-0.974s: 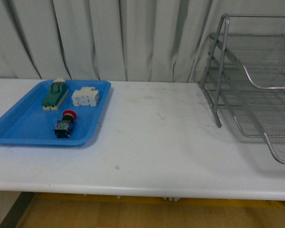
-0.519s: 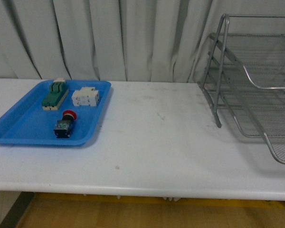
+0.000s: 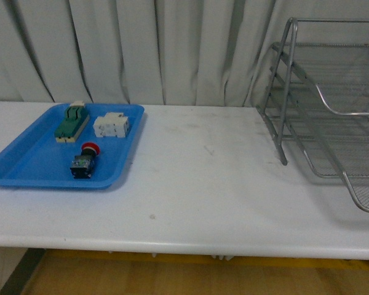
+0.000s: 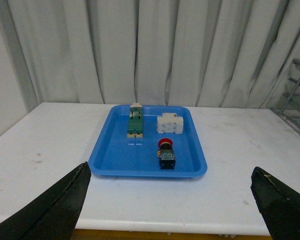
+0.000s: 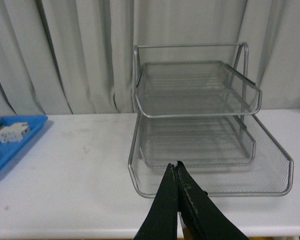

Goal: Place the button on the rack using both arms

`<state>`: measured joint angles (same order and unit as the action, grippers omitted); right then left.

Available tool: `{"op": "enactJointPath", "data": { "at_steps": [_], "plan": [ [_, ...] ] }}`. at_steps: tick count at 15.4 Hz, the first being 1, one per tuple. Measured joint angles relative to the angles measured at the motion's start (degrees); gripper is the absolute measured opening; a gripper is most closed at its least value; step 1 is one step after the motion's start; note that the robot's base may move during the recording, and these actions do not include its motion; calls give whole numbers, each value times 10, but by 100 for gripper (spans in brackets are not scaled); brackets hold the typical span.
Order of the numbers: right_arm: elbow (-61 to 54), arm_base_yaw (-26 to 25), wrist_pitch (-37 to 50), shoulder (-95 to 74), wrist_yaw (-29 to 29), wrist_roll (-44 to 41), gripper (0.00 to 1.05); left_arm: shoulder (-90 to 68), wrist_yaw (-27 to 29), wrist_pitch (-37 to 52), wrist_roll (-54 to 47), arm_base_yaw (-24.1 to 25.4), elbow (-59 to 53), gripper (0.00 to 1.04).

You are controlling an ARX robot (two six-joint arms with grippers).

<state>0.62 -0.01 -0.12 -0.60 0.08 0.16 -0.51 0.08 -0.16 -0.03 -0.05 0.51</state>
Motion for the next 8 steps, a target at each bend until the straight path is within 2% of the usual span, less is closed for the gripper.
{"op": "enactJointPath", "data": {
  "at_steps": [5,6,8],
  "plan": [
    [0,0,-1,4,-1,0,2,0,-1,0,0,0,0,98],
    [0,0,-1,4,-1,0,9,0,-1,0,0,0,0,98],
    [0,0,-1,4,-1,0,33,0,-1,0,0,0,0,98]
  ]
}}
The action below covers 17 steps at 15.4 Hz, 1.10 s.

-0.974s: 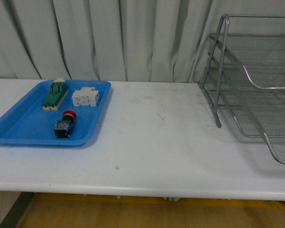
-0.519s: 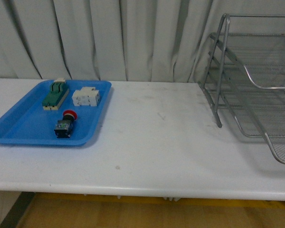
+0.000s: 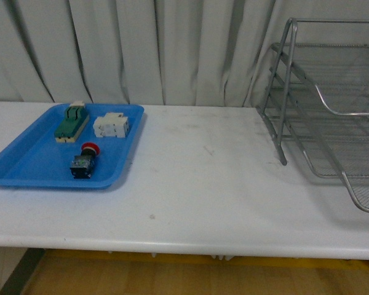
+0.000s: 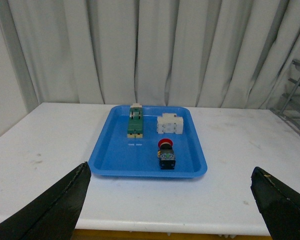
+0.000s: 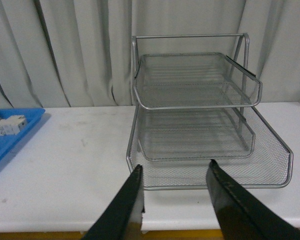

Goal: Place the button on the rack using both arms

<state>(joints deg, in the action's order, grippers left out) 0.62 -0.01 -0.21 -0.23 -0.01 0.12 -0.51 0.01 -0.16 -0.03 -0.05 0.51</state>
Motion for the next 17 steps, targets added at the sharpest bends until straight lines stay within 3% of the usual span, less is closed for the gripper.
{"op": "enactJointPath", "data": {
  "at_steps": [5,6,7,8,9,11,17],
  "plan": [
    [0,0,0,0,0,0,96,0,0,0,0,0,0,98],
    [0,0,0,0,0,0,100,-41,7,-117,51,-14,41,98],
    [0,0,0,0,0,0,98,-146,10,-200,179,-56,129,98],
    [0,0,0,0,0,0,98,-334,-35,-38,173,5,212,98],
    [0,0,0,0,0,0,98,-472,-36,38,154,7,262,98],
    [0,0,0,0,0,0,98,-614,-33,89,134,-6,336,98],
    [0,0,0,0,0,0,98,-1032,14,28,53,-46,609,98]
  ]
}}
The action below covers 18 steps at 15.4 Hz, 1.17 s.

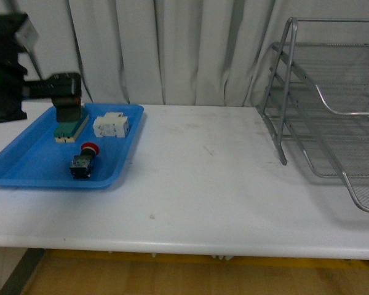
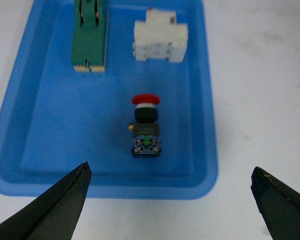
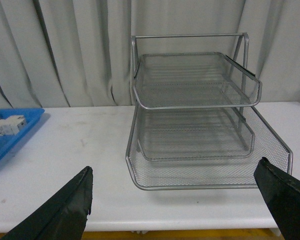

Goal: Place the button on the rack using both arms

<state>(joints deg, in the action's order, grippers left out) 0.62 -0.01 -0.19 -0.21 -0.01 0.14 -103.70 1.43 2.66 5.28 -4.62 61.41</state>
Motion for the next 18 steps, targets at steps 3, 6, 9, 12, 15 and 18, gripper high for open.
{"op": "enactJointPath", "data": {
  "at_steps": [3,6,9,12,15,18],
  "plan": [
    [0,0,0,0,0,0,98,-115,19,-33,-11,1,78,98],
    [0,0,0,0,0,0,98,-188,29,-57,-13,2,139,98],
    [0,0,0,0,0,0,98,-237,30,-61,-10,2,191,98],
    [0,0,0,0,0,0,98,-281,45,-46,-8,2,226,98],
    [0,0,0,0,0,0,98,-323,45,-63,-11,4,261,98],
    [0,0,0,0,0,0,98,-334,47,-74,-16,4,276,95]
  ]
}}
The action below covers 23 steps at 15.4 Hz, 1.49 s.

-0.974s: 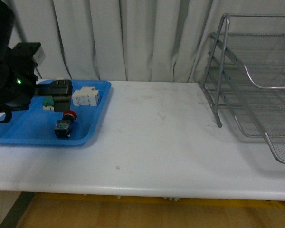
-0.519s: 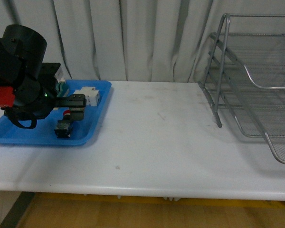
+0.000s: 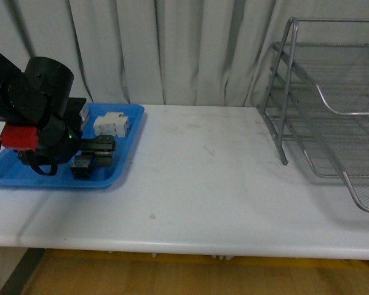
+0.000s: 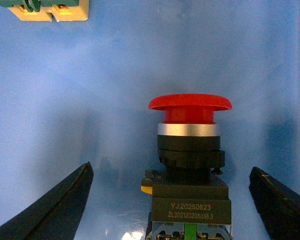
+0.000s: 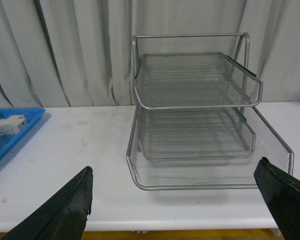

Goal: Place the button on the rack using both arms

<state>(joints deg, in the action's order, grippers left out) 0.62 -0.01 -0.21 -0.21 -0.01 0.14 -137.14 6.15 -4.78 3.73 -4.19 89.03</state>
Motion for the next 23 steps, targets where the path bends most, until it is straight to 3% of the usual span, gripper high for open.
{"op": "enactJointPath", "data": {
  "at_steps": [3,5,8,11,14,18,23],
  "plan": [
    [0,0,0,0,0,0,98,-13,3,-8,0,0,14,55],
    [0,0,0,0,0,0,98,-13,4,-13,1,1,18,38],
    [0,0,0,0,0,0,98,14,-1,3,0,3,0,37],
    [0,0,0,0,0,0,98,142,-45,57,10,3,-78,37],
    [0,0,0,0,0,0,98,336,-90,117,37,-9,-234,37],
    [0,0,0,0,0,0,98,550,-78,108,18,-29,-429,37],
    [0,0,0,0,0,0,98,501,-63,171,-47,-7,-525,37]
  ]
}}
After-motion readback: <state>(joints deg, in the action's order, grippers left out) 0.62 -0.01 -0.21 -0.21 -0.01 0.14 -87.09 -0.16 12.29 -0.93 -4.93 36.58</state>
